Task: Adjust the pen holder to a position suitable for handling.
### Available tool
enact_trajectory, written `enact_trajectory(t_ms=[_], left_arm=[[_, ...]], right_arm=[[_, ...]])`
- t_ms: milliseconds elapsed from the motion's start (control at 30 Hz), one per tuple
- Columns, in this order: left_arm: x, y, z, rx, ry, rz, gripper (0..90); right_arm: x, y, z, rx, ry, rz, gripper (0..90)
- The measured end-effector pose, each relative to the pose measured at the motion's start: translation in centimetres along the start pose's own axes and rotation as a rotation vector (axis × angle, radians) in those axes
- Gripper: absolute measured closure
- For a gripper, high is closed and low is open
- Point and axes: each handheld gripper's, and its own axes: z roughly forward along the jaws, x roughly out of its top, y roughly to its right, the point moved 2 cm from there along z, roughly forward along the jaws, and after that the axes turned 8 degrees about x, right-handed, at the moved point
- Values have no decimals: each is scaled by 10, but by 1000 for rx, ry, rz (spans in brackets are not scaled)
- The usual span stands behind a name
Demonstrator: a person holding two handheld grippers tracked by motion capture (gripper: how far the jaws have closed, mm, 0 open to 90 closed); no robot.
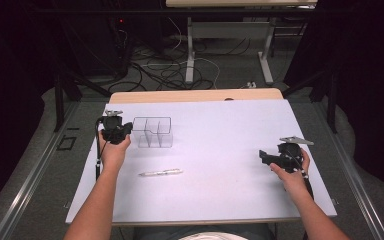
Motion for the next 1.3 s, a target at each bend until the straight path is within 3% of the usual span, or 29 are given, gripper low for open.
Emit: enact_trajectory(t_ms=[267,833,1300], left_arm=[[-1,13,0,-24,4,15,900],[0,59,4,-115,1,36,900],[2,95,7,-160,-2,53,900]], right_arm=[[0,0,0,5,-2,6,147],[-1,-1,1,4,-5,9,147],[-1,-1,2,8,-10,3,147]])
